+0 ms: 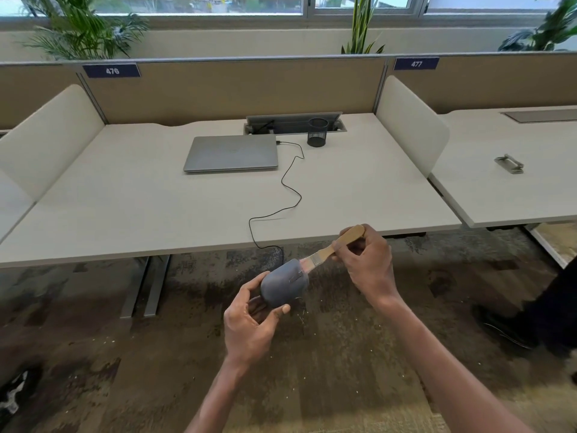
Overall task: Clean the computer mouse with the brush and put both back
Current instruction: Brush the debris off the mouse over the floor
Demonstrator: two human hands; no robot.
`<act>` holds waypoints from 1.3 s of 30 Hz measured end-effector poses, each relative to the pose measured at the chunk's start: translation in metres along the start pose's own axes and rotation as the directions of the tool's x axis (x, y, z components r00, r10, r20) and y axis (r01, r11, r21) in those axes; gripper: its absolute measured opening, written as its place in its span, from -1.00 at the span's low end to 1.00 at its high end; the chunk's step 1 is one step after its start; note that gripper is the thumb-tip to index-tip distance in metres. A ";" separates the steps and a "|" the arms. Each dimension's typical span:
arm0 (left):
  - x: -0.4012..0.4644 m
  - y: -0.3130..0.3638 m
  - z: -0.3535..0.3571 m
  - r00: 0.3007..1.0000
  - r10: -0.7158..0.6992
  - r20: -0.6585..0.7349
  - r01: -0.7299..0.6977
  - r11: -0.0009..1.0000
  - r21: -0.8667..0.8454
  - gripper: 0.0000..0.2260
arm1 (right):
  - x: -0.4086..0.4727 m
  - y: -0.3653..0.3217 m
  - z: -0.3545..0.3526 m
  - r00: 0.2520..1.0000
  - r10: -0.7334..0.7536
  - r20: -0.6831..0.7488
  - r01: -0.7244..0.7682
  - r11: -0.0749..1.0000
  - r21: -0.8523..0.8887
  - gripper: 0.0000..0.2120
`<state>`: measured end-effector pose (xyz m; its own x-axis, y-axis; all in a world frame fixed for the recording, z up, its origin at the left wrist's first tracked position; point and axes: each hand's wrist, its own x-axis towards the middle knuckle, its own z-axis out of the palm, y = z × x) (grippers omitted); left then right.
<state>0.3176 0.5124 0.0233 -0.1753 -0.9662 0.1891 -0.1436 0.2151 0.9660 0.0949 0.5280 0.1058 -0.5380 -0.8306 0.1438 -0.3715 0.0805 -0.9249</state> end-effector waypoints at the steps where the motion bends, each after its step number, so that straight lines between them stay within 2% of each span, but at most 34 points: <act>1: 0.000 0.000 0.000 1.000 -0.004 -0.003 0.004 1.000 -0.002 -0.37 | 0.000 0.000 -0.001 1.000 -0.002 -0.001 0.002 1.000 0.023 -0.86; 3: 0.001 -0.001 0.001 1.000 -0.010 -0.008 0.010 1.000 -0.007 -0.37 | 0.000 0.000 0.000 0.999 0.004 0.052 -0.008 0.996 0.090 -0.86; 6: 0.000 0.000 0.002 1.000 -0.020 -0.015 0.020 1.000 -0.023 -0.37 | 0.000 0.004 0.001 0.993 0.018 0.114 -0.029 0.995 0.091 -0.85; 9: -0.001 0.001 0.001 0.999 -0.044 -0.027 0.042 0.997 -0.058 -0.38 | 0.005 0.014 -0.001 0.995 0.074 0.072 -0.080 0.993 0.084 -0.90; 15: 0.000 0.001 -0.003 0.994 -0.094 -0.047 0.087 0.987 -0.133 -0.38 | 0.010 0.032 -0.005 0.991 0.133 -0.013 -0.133 0.989 -0.057 -0.92; 20: 0.003 0.001 -0.002 0.991 -0.120 -0.052 0.110 0.981 -0.160 -0.39 | 0.004 0.014 -0.005 0.991 0.123 -0.049 -0.114 0.981 0.156 -0.90; 24: 0.003 0.000 0.001 0.991 -0.128 -0.038 0.120 0.978 -0.168 -0.38 | -0.004 -0.013 0.001 0.997 0.078 0.026 -0.082 0.954 0.289 -0.88; 28: 0.002 0.003 0.005 0.994 -0.112 -0.008 0.109 0.980 -0.168 -0.38 | -0.008 -0.027 0.011 0.988 0.010 0.157 -0.050 0.967 0.251 -0.86; 30: 0.002 0.005 0.006 0.994 -0.108 -0.004 0.106 0.979 -0.173 -0.40 | -0.003 -0.028 0.015 0.984 0.008 0.176 -0.046 0.976 0.212 -0.85; 32: 0.001 0.005 0.006 0.994 -0.112 -0.007 0.109 0.978 -0.181 -0.40 | 0.006 -0.027 0.015 0.993 0.006 0.117 -0.018 0.995 0.095 -0.85; 35: 0.001 0.005 0.005 0.992 -0.126 -0.020 0.120 0.974 -0.194 -0.41 | 0.021 -0.026 0.008 0.996 -0.089 -0.012 0.087 0.991 -0.105 -0.85; 37: 0.001 0.004 0.005 0.992 -0.127 -0.011 0.123 0.974 -0.190 -0.40 | 0.027 -0.030 0.007 0.989 -0.145 -0.018 0.142 0.985 -0.103 -0.85; 39: 0.001 0.004 0.005 0.991 -0.130 -0.008 0.126 0.972 -0.199 -0.40 | 0.028 -0.036 0.014 0.988 -0.150 0.048 0.151 0.988 -0.039 -0.85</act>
<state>0.3120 0.5129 0.0260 -0.1471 -0.9871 0.0629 0.0318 0.0588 0.9978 0.1041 0.4944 0.1380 -0.4397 -0.8586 0.2636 -0.4779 -0.0249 -0.8781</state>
